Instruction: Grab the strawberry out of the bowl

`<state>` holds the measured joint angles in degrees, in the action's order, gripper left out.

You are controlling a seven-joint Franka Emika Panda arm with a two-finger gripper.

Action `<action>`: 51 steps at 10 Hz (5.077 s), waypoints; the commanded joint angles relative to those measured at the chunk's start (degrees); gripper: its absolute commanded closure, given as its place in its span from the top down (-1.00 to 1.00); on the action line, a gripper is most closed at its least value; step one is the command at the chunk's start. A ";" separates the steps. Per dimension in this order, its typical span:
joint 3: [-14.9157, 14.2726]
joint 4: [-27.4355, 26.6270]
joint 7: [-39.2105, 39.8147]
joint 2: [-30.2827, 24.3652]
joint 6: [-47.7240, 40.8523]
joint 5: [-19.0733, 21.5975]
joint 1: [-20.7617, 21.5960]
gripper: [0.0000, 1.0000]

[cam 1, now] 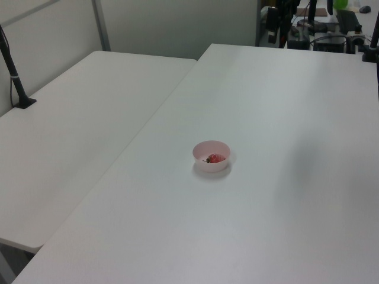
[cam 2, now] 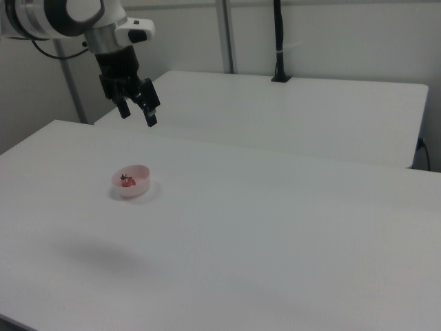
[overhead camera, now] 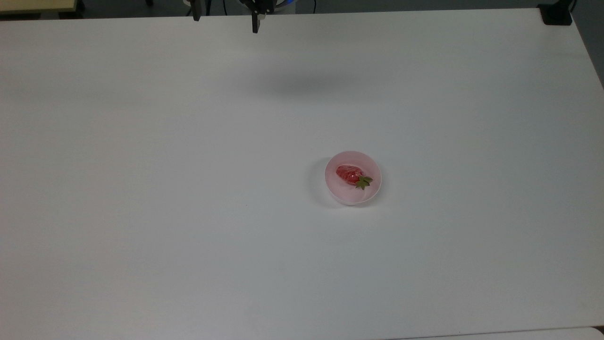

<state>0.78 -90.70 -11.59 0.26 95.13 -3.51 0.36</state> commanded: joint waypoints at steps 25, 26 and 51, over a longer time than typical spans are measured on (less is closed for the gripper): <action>0.36 -0.27 -78.91 27.41 34.59 0.08 16.25 0.64; 0.36 -0.53 -79.72 28.12 34.77 0.08 16.08 0.63; 4.41 -0.80 -75.31 28.30 32.49 -1.85 12.91 0.33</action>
<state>4.73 -91.17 -82.68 27.84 128.32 -4.75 13.60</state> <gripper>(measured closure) 0.419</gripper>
